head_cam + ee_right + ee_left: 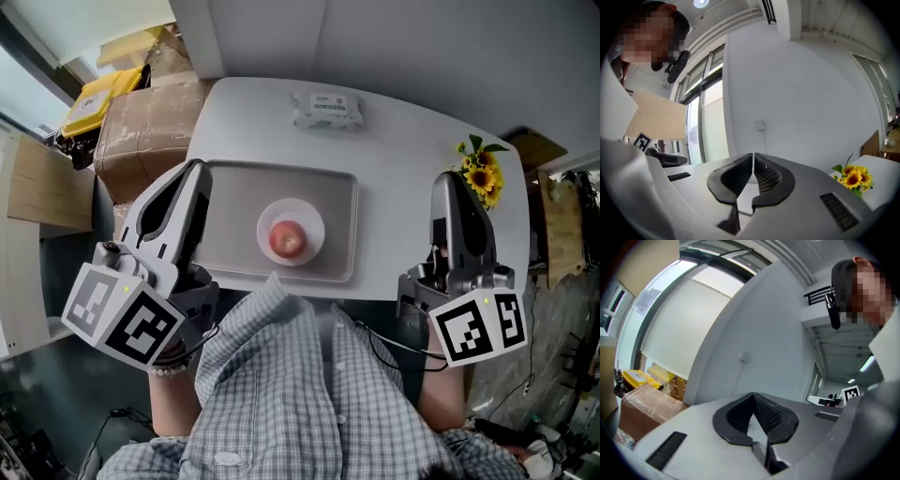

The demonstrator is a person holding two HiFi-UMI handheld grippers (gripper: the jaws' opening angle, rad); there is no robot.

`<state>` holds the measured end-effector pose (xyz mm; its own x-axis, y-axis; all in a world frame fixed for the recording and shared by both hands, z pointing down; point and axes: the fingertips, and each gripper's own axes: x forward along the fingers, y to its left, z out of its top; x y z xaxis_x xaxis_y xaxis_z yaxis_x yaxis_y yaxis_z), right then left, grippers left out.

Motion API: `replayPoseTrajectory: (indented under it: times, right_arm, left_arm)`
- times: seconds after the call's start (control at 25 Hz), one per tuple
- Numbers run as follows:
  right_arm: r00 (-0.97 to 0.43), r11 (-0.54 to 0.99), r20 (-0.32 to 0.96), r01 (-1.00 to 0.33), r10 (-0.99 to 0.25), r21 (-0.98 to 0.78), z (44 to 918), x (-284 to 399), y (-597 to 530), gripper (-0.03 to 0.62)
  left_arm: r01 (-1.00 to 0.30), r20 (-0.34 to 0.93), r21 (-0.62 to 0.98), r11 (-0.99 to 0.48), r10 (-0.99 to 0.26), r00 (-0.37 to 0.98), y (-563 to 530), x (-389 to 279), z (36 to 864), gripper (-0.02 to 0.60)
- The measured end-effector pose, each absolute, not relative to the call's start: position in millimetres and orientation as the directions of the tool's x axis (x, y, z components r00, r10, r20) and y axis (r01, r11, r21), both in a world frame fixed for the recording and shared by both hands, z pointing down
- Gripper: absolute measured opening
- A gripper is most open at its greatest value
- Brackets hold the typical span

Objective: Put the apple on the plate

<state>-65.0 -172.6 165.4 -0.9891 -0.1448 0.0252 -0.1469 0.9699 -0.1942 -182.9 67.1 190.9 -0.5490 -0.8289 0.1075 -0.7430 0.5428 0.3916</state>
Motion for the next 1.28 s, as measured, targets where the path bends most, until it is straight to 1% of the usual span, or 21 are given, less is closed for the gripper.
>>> replayPoseTrajectory:
  times: [0.32, 0.96, 1.28]
  right_arm:
    - [-0.986, 0.97, 0.03, -0.165, -0.162, -0.177, 170.5, -64.5, -174.3, 0.028]
    - [-0.983, 0.97, 0.068, -0.18, -0.171, -0.164, 183.0, -62.6, -171.7, 0.026]
    - [-0.987, 0.975, 0.073, -0.156, -0.145, -0.159, 184.8, -65.2, -166.1, 0.023]
  left_arm:
    - [-0.713, 0.096, 0.433, 0.552, -0.815, -0.572, 79.8, -186.9, 196.9, 0.008]
    - [-0.74, 0.128, 0.397, 0.543, -0.831, -0.541, 65.1, -182.1, 204.3, 0.008]
    - [-0.743, 0.143, 0.391, 0.543, -0.834, -0.534, 61.8, -181.3, 208.4, 0.008]
